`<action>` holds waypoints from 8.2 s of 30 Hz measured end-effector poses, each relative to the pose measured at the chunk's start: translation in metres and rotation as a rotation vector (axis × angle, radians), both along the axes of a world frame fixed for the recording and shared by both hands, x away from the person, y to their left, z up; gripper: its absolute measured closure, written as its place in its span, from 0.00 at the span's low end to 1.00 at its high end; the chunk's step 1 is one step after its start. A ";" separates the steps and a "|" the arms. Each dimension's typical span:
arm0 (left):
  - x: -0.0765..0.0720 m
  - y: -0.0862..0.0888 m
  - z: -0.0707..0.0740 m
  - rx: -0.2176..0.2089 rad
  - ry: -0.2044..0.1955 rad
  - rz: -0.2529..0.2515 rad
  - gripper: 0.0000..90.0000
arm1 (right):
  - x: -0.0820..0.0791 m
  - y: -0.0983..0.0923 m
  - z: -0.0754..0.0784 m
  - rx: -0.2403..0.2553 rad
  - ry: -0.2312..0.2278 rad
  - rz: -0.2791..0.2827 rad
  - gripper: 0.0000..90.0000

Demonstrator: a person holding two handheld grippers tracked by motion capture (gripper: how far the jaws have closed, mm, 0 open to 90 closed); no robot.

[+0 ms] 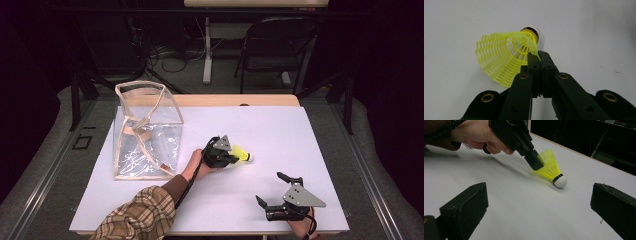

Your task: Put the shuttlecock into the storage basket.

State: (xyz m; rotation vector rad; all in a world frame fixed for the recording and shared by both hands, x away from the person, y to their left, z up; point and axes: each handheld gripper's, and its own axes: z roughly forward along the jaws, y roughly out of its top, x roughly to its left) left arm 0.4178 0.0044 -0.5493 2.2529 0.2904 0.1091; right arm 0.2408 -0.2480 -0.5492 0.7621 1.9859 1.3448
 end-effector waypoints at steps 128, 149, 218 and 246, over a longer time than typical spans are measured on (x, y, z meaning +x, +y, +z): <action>0.002 0.007 0.158 -0.122 -0.206 -0.139 1.00 | 0.000 -0.003 0.000 0.011 0.002 -0.009 0.00; 0.008 0.028 0.167 -0.130 -0.225 -0.092 1.00 | 0.000 -0.003 0.000 0.009 0.003 -0.013 0.00; 0.024 0.107 0.191 -0.146 -0.285 0.077 1.00 | 0.000 -0.003 0.000 0.012 0.004 -0.019 0.00; 0.027 0.142 0.199 -0.147 -0.307 0.153 1.00 | 0.000 -0.003 0.000 0.011 0.003 -0.020 0.00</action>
